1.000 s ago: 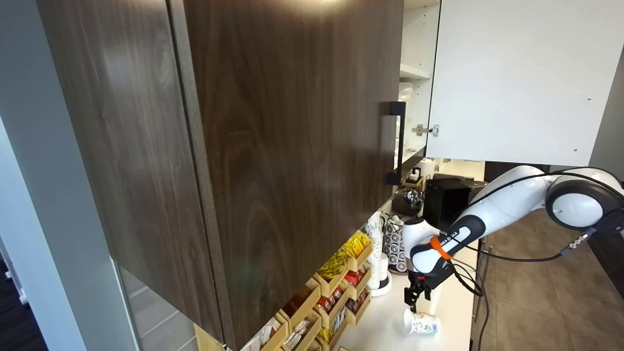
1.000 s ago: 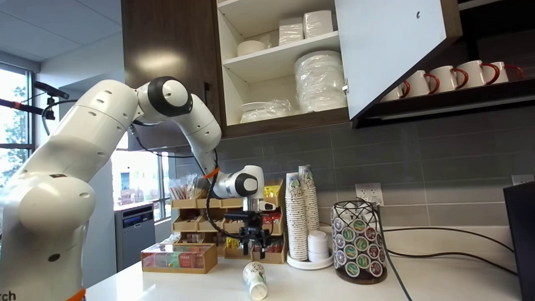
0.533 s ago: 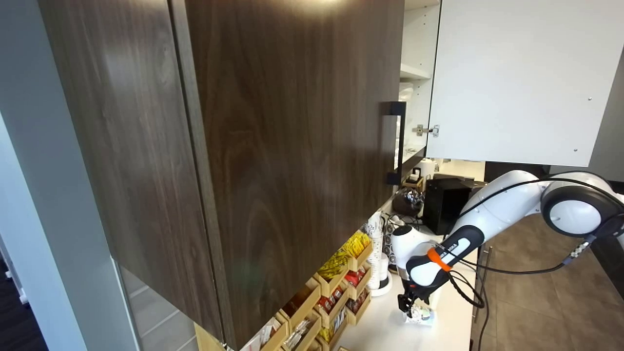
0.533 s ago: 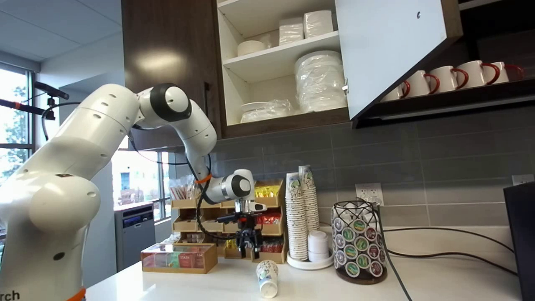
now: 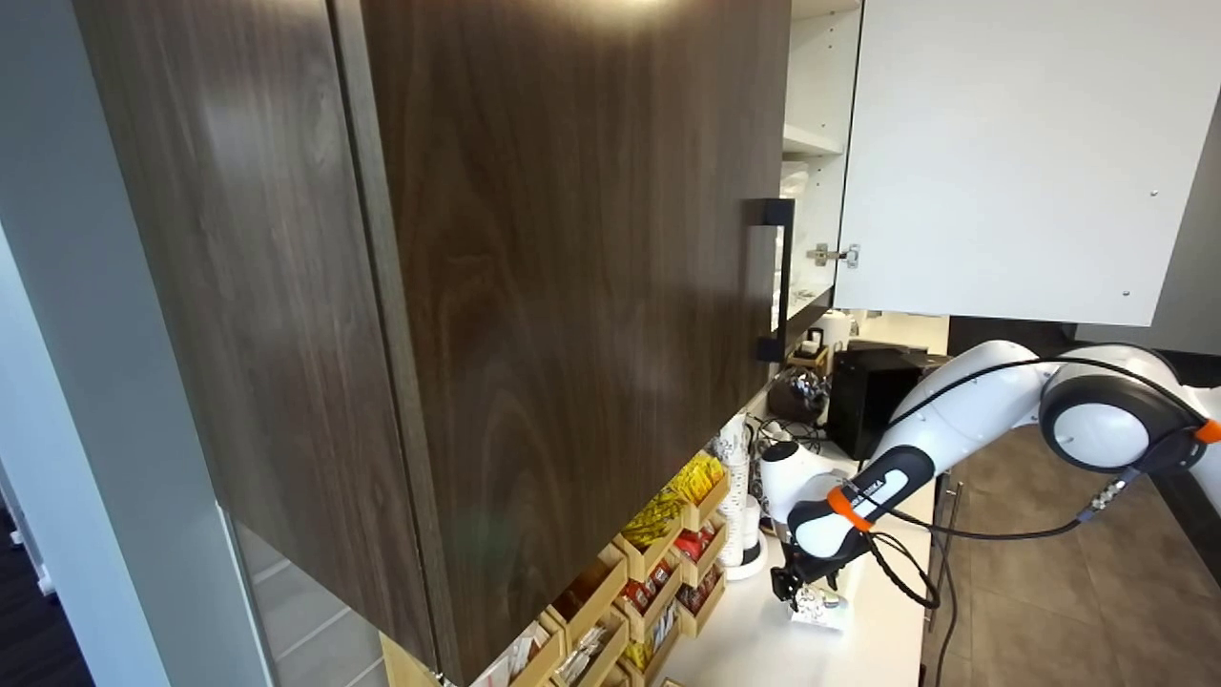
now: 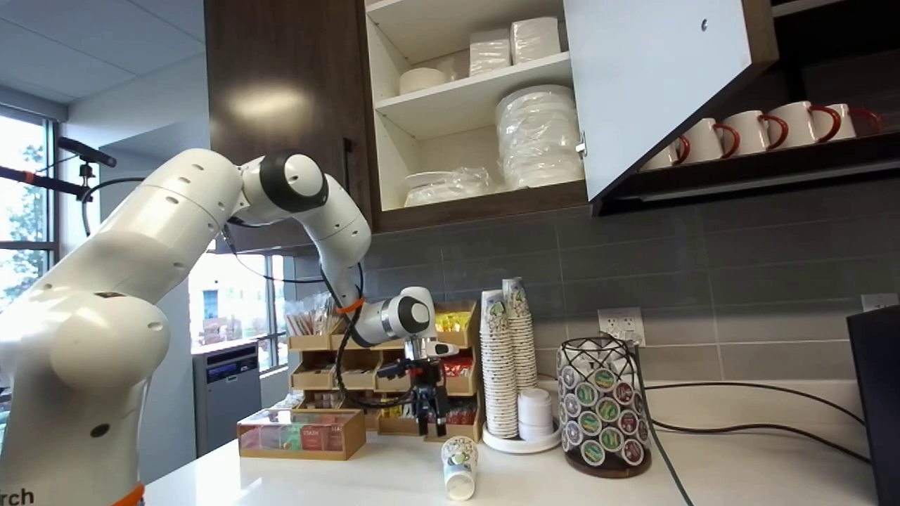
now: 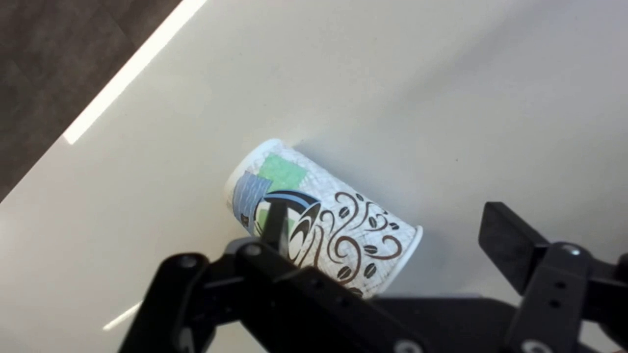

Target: Pick up the paper cup and place it the right way up in the bottom shelf of the open cabinet

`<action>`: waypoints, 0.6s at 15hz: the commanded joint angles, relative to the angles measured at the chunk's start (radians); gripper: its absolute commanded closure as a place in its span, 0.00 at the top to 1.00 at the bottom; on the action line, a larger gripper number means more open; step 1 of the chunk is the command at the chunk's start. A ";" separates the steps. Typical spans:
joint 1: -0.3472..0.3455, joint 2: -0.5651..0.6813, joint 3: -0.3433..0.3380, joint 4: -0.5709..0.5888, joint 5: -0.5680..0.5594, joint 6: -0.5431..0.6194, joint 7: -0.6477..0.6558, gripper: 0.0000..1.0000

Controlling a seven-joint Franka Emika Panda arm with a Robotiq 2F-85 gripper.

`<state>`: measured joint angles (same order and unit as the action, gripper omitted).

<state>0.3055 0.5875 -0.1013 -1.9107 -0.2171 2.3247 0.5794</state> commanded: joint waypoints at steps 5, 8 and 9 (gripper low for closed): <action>0.002 0.073 -0.052 0.084 -0.029 0.017 0.150 1.00; 0.003 0.113 -0.057 0.134 -0.022 0.002 0.188 1.00; 0.003 0.123 -0.055 0.146 -0.018 -0.008 0.195 1.00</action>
<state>0.3013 0.6564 -0.1535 -1.8224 -0.2207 2.3292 0.7187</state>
